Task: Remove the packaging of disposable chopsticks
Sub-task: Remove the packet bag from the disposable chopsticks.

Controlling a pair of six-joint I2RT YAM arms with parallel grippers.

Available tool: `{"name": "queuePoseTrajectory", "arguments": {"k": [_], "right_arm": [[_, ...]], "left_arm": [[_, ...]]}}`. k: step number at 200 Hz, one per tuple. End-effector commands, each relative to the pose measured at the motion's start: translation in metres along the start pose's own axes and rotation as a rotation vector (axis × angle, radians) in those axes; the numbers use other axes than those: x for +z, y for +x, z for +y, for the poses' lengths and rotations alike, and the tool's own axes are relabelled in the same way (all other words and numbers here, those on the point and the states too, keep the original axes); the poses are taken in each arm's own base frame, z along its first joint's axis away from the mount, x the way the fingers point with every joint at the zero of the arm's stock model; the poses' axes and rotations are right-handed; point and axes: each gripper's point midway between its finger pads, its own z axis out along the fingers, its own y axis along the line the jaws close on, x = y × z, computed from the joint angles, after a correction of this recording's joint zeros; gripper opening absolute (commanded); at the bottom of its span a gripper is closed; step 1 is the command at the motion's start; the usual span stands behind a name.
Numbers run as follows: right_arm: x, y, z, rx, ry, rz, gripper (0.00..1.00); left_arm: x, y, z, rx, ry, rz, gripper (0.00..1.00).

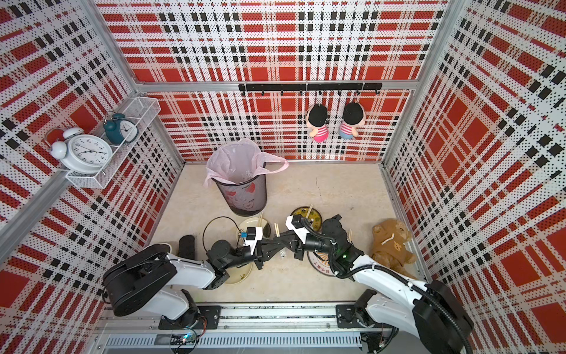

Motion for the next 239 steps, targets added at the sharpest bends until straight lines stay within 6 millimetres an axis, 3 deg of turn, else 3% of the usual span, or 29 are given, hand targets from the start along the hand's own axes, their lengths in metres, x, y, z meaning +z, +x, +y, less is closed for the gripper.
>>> {"name": "queuePoseTrajectory", "arguments": {"k": [1,104,152,190,214,239], "right_arm": [[-0.003,-0.06,0.01,-0.148,-0.032,-0.153,0.0],[-0.006,-0.072,0.008,-0.172,-0.013,-0.167,0.0],[-0.007,-0.088,0.01,-0.194,-0.017,-0.19,0.0],[-0.01,-0.094,0.011,-0.205,-0.007,-0.196,0.0],[-0.011,-0.091,0.006,-0.194,0.021,-0.196,0.0],[-0.013,-0.086,-0.007,-0.159,0.093,-0.196,0.0]], "left_arm": [[-0.01,0.05,0.01,-0.099,-0.06,0.147,0.1],[-0.015,0.066,0.015,-0.107,-0.106,0.193,0.13],[-0.016,0.072,0.016,-0.107,-0.126,0.21,0.14],[-0.019,0.073,0.019,-0.113,-0.142,0.211,0.08],[-0.023,0.064,0.019,-0.122,-0.143,0.175,0.02],[-0.029,0.037,0.018,-0.11,-0.152,0.091,0.0]]}}
